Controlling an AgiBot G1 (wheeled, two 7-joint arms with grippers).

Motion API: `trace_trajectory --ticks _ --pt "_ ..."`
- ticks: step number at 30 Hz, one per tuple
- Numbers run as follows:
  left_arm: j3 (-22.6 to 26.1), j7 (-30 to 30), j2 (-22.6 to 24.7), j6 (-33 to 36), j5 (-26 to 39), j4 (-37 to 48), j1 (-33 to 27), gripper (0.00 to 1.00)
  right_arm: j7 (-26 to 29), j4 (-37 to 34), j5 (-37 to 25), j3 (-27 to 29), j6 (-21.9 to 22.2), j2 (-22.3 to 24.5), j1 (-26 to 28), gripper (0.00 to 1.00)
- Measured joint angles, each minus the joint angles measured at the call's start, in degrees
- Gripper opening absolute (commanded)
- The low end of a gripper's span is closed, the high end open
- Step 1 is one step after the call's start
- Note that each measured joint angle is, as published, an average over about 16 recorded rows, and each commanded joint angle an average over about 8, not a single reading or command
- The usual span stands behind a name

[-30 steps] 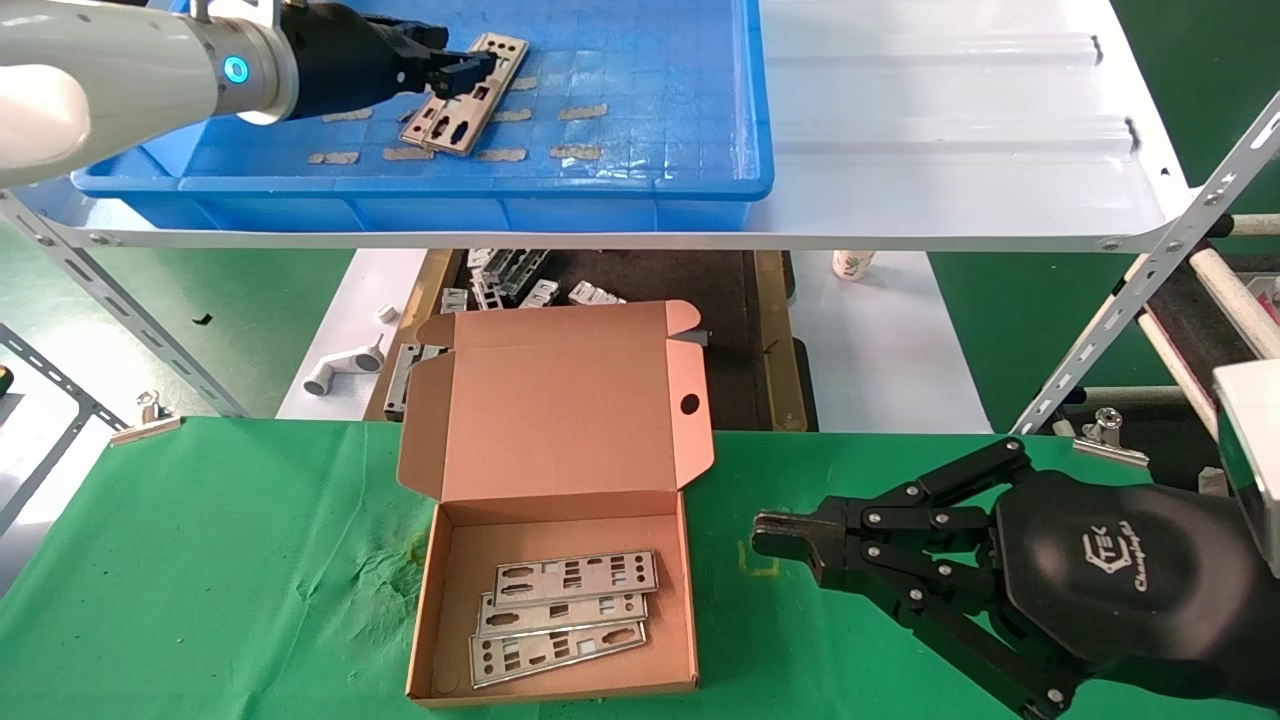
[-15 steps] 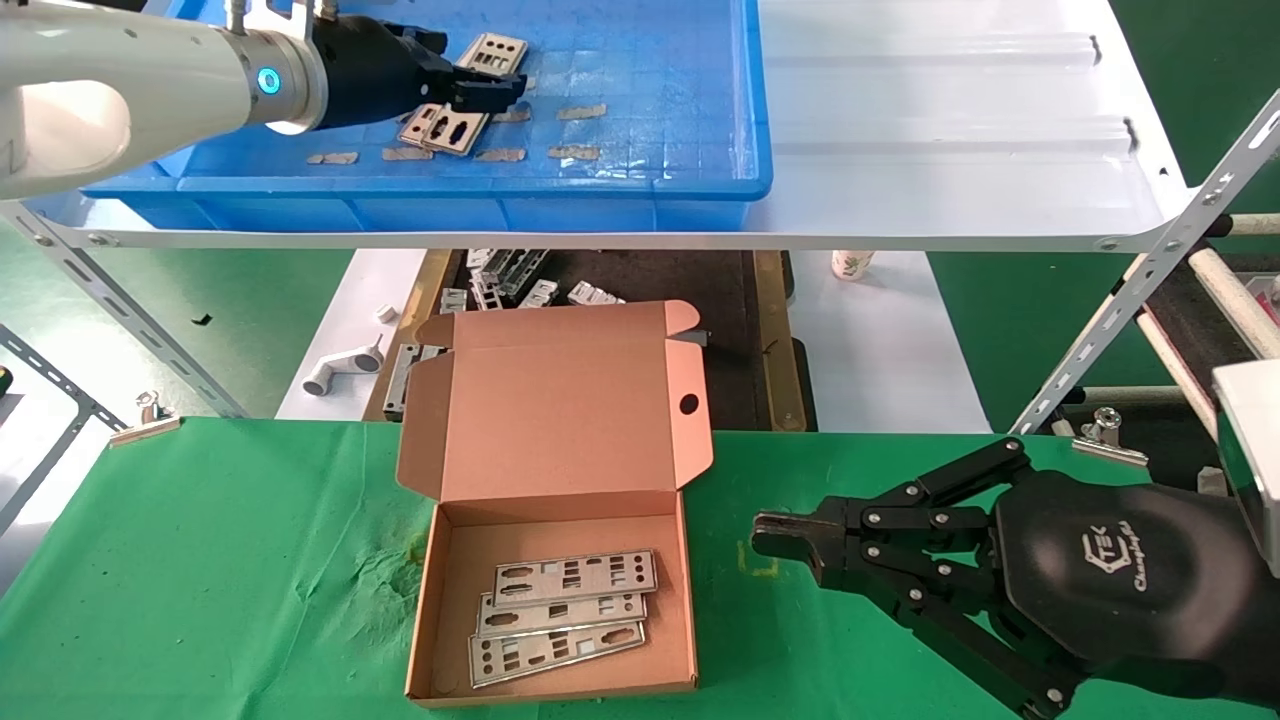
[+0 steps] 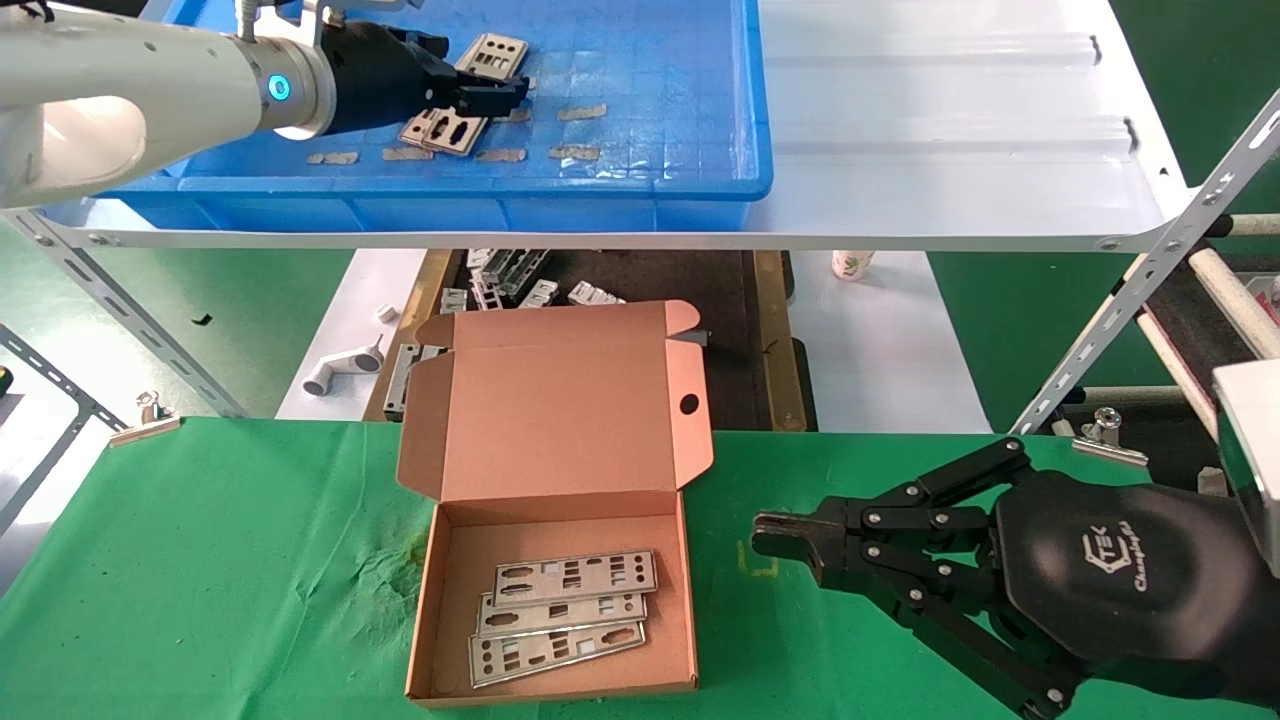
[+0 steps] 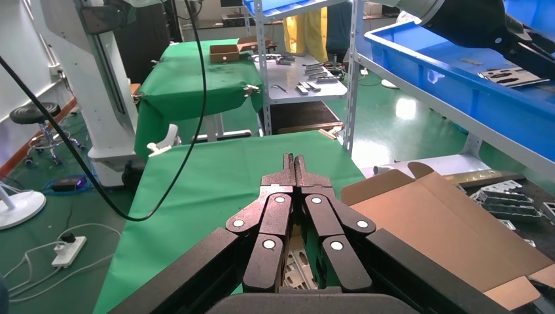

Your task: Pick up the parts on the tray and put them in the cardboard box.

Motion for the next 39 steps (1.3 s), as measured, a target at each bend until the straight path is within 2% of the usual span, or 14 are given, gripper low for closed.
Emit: trace_trajectory --ticks 21,39 --pt "1.66 -3.30 -0.51 -1.45 1.48 -2.65 1.07 0.00 -0.01 0.00 0.01 -0.02 0.01 0.01 0.00 0.00" --pt "1.51 -3.77 -1.79 -1.96 0.84 -6.28 0.82 0.00 -0.01 0.00 0.02 -0.03 0.01 0.01 0.01 0.00"
